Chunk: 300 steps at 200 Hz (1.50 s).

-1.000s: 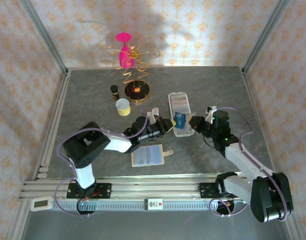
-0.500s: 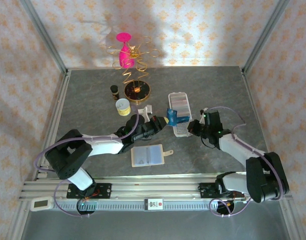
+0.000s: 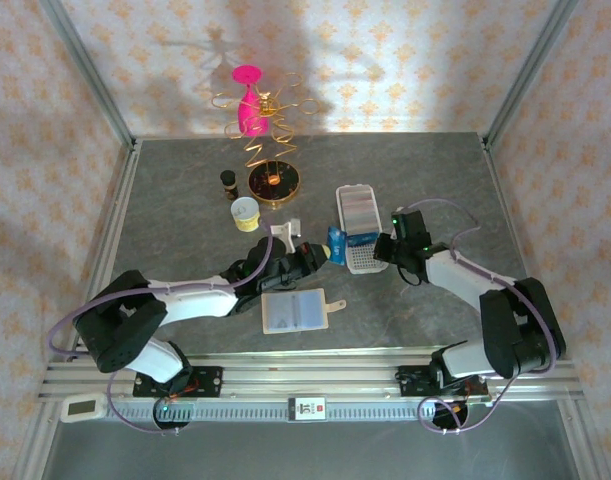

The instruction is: Put the credit cards into the card holder

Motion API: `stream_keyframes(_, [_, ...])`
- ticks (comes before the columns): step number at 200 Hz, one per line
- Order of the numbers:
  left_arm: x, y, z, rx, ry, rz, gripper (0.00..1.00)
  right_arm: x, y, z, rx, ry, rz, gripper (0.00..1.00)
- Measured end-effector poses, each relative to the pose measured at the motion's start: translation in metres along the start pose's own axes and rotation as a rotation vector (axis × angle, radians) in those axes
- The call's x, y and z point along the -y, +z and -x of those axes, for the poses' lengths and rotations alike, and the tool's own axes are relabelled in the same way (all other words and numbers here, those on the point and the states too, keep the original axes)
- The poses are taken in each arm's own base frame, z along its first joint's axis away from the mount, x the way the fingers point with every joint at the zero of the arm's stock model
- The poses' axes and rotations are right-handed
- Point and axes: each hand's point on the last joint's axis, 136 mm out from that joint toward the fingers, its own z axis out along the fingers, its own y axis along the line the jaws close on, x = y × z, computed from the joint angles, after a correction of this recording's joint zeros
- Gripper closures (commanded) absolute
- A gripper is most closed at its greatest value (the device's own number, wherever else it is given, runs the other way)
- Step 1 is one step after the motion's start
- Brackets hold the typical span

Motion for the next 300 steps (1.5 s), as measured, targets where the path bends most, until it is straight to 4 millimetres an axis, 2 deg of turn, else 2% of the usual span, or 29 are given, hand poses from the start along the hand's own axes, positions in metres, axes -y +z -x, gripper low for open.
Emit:
stream_keyframes(15, [-0.001,-0.003,-0.001,-0.001,0.006,0.002,1.00,0.003,0.000,0.000,0.002,-0.012,-0.017,0.68])
stream_keyframes(67, [0.009,-0.022,0.002,0.019,0.022,-0.033,1.00,0.007,-0.005,-0.002,-0.002,-0.052,-0.058,0.61])
stream_keyframes(93, [0.013,-0.037,0.002,0.030,0.023,-0.059,1.00,-0.005,-0.030,0.006,0.038,-0.052,-0.027,0.56])
stream_keyframes(113, [0.013,-0.051,0.000,0.039,0.018,-0.080,1.00,-0.030,-0.068,0.023,0.135,-0.025,0.100,0.49])
stream_keyframes(136, [0.023,-0.065,0.001,0.056,-0.004,-0.130,1.00,-0.074,-0.123,0.038,0.253,0.038,0.387,0.44])
stream_keyframes(156, [0.032,-0.077,0.003,0.075,-0.037,-0.196,1.00,-0.106,-0.149,0.025,0.237,0.077,0.614,0.39])
stream_keyframes(178, [0.042,-0.087,0.005,0.090,-0.066,-0.257,1.00,-0.137,-0.160,-0.002,0.140,0.081,0.757,0.39])
stream_keyframes(204, [0.063,-0.098,0.004,0.090,-0.082,-0.346,1.00,-0.167,-0.176,-0.020,0.067,0.061,0.882,0.48])
stream_keyframes(233, [0.080,-0.109,0.002,0.089,-0.095,-0.427,1.00,-0.181,-0.177,-0.026,0.027,0.078,0.928,0.62])
stream_keyframes(279, [0.085,-0.112,-0.003,0.075,-0.109,-0.453,1.00,-0.196,-0.188,-0.025,0.027,0.088,0.996,0.90])
stream_keyframes(300, [0.083,-0.114,-0.005,0.075,-0.110,-0.453,1.00,-0.201,-0.194,-0.025,0.031,0.088,1.021,1.00])
